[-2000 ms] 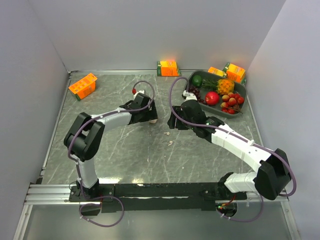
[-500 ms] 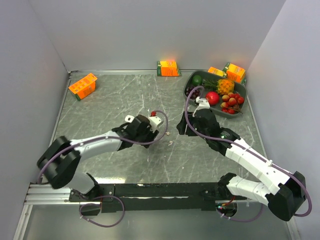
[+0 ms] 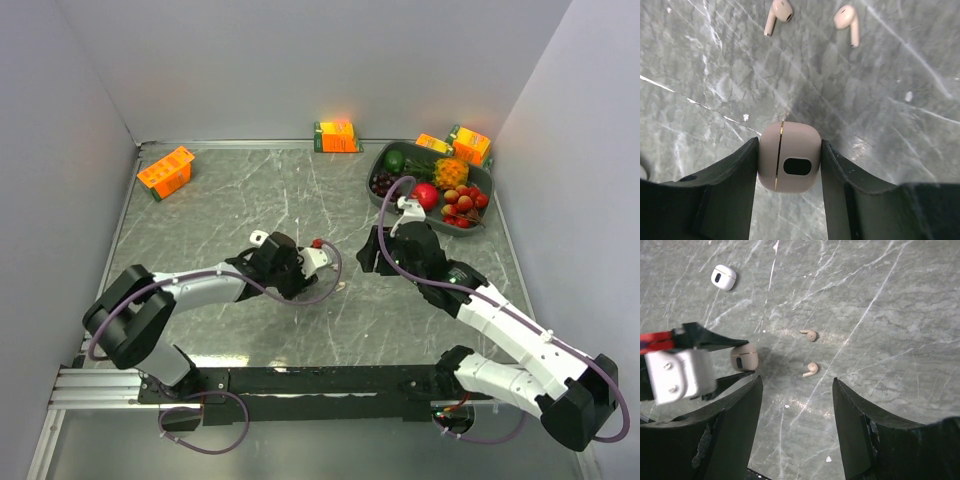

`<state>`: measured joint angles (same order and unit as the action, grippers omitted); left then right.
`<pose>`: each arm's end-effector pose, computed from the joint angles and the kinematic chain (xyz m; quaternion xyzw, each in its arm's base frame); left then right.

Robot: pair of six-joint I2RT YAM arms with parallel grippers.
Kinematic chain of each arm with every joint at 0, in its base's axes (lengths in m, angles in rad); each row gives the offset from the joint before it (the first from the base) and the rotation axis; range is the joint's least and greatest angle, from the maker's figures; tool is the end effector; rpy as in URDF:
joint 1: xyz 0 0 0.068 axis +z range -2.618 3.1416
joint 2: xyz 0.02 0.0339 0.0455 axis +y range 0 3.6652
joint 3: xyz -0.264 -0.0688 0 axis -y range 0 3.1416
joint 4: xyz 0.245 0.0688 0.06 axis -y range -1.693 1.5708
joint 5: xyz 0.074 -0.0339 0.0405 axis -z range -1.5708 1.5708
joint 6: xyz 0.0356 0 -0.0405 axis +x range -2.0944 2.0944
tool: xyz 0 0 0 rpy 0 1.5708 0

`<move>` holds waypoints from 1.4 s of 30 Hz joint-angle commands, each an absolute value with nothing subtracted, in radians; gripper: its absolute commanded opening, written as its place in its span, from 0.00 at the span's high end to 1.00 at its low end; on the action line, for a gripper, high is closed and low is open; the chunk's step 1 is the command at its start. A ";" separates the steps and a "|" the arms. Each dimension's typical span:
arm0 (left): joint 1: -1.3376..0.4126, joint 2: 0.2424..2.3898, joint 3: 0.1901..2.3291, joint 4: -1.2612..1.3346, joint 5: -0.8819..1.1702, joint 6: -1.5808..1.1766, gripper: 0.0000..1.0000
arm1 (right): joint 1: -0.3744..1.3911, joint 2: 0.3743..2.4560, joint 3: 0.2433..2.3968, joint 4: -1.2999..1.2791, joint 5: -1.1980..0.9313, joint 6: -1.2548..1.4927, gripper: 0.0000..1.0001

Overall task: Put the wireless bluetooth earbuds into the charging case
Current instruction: Move the charging case to the center of the board, then pick up the charging case at the center of the board.

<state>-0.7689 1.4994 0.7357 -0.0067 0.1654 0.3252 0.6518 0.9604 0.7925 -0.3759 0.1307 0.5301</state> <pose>0.2100 -0.2114 0.1747 0.5049 0.7671 -0.1596 0.3620 0.1728 0.1260 0.2915 -0.0208 0.8695 0.2259 0.4387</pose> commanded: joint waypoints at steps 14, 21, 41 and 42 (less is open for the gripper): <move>-0.755 1.431 0.877 0.002 -0.056 0.258 0.04 | 0.646 0.888 0.811 -0.390 0.150 0.519 0.34; -0.738 1.347 0.979 -0.183 -0.463 -0.469 0.04 | 0.646 0.861 0.792 -0.380 0.155 0.532 0.34; -0.824 1.696 1.265 -0.690 -0.396 -1.379 0.04 | 0.644 0.841 0.784 -0.377 0.114 0.549 0.34; -0.822 1.716 1.281 -0.734 -0.399 -1.390 0.04 | 0.646 0.838 0.781 -0.379 0.115 0.545 0.34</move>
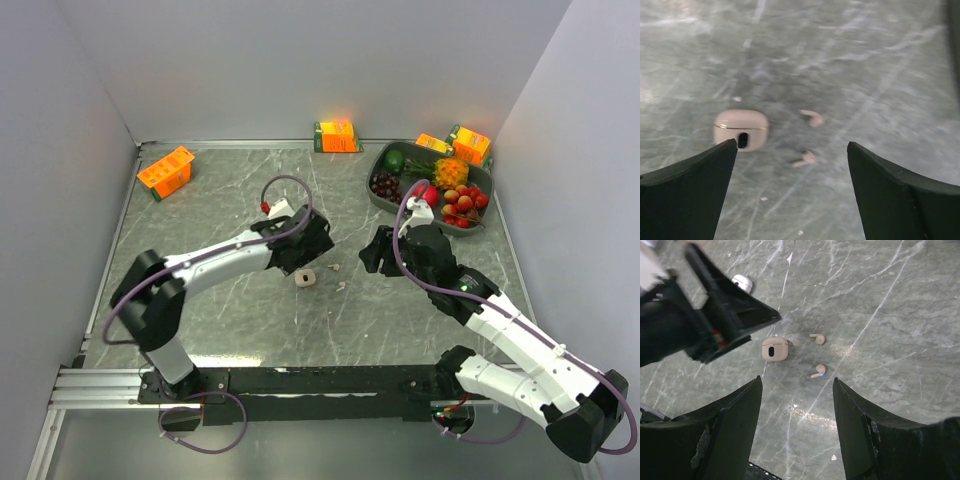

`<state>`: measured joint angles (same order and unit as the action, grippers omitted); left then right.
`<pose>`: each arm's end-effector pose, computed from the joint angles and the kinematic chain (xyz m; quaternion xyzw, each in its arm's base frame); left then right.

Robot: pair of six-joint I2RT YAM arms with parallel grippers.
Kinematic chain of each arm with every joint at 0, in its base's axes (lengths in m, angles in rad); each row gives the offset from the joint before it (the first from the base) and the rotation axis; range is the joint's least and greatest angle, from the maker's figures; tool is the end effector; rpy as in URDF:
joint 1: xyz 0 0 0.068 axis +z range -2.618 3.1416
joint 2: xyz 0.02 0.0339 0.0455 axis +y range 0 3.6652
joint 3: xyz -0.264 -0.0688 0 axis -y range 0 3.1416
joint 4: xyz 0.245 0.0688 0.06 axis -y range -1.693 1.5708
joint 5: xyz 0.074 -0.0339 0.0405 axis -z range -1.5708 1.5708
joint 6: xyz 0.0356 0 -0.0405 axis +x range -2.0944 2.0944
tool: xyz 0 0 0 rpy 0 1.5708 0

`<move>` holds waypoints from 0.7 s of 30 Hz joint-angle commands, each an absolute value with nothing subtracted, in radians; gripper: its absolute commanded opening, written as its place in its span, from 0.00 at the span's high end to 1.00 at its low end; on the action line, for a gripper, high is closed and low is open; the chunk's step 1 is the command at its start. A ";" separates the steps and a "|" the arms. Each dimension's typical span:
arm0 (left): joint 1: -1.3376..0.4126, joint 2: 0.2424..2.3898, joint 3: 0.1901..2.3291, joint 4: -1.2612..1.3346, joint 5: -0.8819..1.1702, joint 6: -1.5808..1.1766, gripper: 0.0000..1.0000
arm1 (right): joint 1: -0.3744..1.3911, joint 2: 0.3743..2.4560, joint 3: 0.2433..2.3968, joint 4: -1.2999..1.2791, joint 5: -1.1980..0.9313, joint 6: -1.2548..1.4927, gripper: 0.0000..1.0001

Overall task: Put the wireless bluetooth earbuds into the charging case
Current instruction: Pick up the charging case at the center of the board.

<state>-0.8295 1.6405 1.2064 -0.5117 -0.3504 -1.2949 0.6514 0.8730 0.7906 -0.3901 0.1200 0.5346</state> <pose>0.2445 -0.2490 0.2411 -0.2682 0.8994 -0.1836 0.2923 0.1591 0.1160 0.3057 -0.0185 0.8518 0.2488 0.4606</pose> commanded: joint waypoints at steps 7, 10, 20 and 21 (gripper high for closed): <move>-0.845 1.738 1.260 -0.730 -0.391 -1.408 0.04 | 0.646 0.839 0.764 -0.368 0.109 0.532 0.34; -0.853 1.773 1.272 -0.723 -0.374 -1.381 0.04 | 0.646 0.841 0.767 -0.371 0.106 0.534 0.34; -0.862 1.805 1.212 -0.654 -0.341 -1.278 0.05 | 0.644 0.804 0.765 -0.387 0.123 0.520 0.34; -0.864 1.809 1.204 -0.647 -0.341 -1.267 0.04 | 0.644 0.805 0.762 -0.385 0.123 0.523 0.34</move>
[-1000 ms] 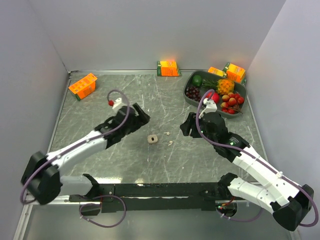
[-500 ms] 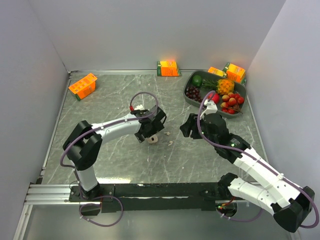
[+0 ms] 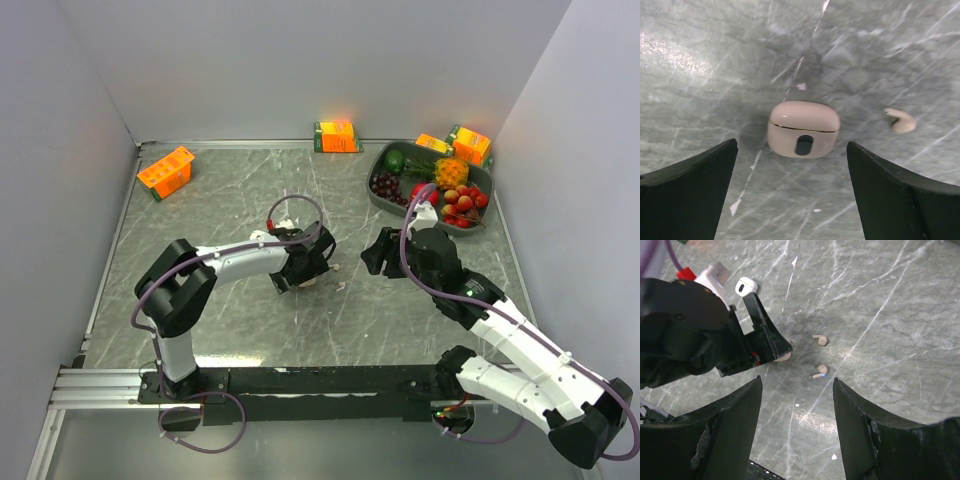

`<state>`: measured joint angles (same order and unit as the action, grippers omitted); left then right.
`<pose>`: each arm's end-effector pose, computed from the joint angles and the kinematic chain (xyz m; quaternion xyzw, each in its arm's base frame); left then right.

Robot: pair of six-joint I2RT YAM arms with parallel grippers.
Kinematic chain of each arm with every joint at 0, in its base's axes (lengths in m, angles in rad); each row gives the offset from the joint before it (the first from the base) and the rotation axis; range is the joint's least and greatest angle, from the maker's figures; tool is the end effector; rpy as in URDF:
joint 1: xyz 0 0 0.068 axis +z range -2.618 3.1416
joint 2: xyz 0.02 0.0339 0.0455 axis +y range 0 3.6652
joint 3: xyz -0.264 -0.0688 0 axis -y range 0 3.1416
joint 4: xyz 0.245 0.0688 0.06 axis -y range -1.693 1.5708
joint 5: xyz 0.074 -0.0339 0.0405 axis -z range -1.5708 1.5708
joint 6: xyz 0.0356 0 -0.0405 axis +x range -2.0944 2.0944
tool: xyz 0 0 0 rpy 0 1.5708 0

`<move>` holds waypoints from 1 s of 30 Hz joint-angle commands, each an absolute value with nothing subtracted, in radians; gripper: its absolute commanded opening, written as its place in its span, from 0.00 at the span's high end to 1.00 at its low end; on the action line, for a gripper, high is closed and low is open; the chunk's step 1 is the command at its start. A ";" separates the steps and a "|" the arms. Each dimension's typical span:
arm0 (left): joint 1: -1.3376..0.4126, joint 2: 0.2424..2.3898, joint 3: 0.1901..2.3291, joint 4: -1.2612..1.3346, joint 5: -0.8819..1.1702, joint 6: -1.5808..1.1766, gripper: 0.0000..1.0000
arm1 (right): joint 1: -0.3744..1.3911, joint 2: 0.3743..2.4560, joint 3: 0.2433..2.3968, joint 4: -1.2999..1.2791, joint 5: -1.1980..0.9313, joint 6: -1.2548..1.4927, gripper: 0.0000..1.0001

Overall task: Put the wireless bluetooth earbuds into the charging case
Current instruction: Pick up the charging case at the center of the board.

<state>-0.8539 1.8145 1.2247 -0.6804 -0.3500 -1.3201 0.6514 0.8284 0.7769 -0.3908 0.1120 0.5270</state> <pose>0.2408 -0.2577 0.1807 -0.2503 0.9413 -0.0505 0.2210 0.1520 0.1109 0.3085 -0.0226 0.8439 0.2574 0.4702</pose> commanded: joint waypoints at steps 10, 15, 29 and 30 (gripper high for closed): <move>-0.862 1.856 1.223 -0.624 -0.356 -1.157 0.09 | 0.644 0.792 0.747 -0.388 0.129 0.529 0.34; -0.861 1.882 1.221 -0.621 -0.339 -1.140 0.17 | 0.644 0.795 0.744 -0.387 0.129 0.532 0.34; -0.864 1.944 1.246 -0.701 -0.390 -1.103 0.21 | 0.644 0.784 0.727 -0.379 0.130 0.537 0.34; -0.864 1.947 1.246 -0.704 -0.391 -1.101 0.20 | 0.646 0.784 0.724 -0.379 0.129 0.537 0.34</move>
<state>-0.8616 1.8893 1.2518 -0.6731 -0.3756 -1.1137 0.6498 0.8055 0.7433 -0.3977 0.1154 0.5289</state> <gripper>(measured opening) 0.786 0.664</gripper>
